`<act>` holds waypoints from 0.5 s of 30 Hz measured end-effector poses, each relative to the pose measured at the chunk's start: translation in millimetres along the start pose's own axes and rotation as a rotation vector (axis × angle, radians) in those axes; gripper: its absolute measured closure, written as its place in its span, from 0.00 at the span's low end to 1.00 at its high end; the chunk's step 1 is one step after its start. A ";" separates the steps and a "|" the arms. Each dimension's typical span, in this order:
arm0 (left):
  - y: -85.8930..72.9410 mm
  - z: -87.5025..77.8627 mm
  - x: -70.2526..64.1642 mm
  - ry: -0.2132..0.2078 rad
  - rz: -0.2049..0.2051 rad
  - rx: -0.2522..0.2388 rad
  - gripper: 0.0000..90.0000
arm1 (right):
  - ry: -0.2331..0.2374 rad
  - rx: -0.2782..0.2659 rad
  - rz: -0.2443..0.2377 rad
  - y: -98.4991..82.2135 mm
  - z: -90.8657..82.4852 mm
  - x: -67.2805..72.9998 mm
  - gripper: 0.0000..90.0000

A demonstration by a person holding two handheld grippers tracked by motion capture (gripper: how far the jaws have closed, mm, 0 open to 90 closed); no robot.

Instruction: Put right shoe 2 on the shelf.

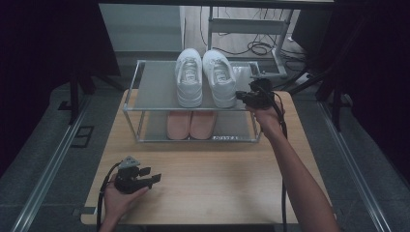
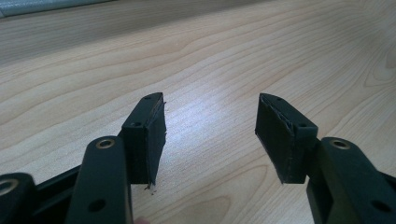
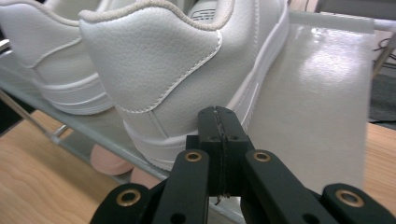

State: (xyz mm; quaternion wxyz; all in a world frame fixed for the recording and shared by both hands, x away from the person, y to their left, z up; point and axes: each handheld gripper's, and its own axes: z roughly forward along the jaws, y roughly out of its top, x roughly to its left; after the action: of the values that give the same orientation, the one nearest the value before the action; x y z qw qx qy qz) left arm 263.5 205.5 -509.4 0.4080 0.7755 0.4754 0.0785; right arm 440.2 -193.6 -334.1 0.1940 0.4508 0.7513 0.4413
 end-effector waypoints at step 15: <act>0.1 1.0 -0.3 -0.001 0.001 0.000 0.48 | 0.050 -0.007 -0.050 3.6 5.0 22.2 1.00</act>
State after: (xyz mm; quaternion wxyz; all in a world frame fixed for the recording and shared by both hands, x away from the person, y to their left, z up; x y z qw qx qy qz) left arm 263.9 204.7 -509.9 0.4081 0.7757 0.4749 0.0785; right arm 433.9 -171.6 -331.4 0.1879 0.4200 0.7653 0.4502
